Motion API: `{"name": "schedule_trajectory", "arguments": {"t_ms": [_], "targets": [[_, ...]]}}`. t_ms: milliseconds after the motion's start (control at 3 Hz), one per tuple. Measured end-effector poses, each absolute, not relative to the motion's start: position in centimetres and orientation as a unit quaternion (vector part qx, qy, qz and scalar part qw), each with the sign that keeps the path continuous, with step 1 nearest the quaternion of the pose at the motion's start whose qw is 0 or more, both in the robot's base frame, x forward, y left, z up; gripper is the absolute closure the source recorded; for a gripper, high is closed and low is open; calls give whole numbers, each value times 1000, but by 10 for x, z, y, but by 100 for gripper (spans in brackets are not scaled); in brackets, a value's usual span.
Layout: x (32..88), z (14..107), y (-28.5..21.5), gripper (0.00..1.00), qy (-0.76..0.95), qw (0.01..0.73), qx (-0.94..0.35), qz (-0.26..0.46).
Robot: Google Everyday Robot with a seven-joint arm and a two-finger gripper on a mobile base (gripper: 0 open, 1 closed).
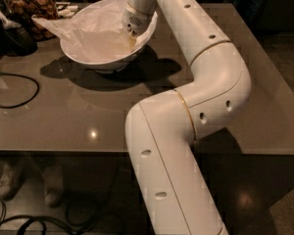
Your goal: Pick apple from white bowl
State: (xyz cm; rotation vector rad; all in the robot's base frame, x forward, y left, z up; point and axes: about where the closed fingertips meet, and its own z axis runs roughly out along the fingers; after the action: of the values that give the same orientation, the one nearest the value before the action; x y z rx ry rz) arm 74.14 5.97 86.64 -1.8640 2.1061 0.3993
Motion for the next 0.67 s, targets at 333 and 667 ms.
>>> {"name": "schedule_trajectory", "arguments": {"t_ms": [333, 667], "targets": [[741, 866, 60, 87, 733, 150, -649, 139], [741, 866, 60, 100, 733, 150, -649, 139]]}}
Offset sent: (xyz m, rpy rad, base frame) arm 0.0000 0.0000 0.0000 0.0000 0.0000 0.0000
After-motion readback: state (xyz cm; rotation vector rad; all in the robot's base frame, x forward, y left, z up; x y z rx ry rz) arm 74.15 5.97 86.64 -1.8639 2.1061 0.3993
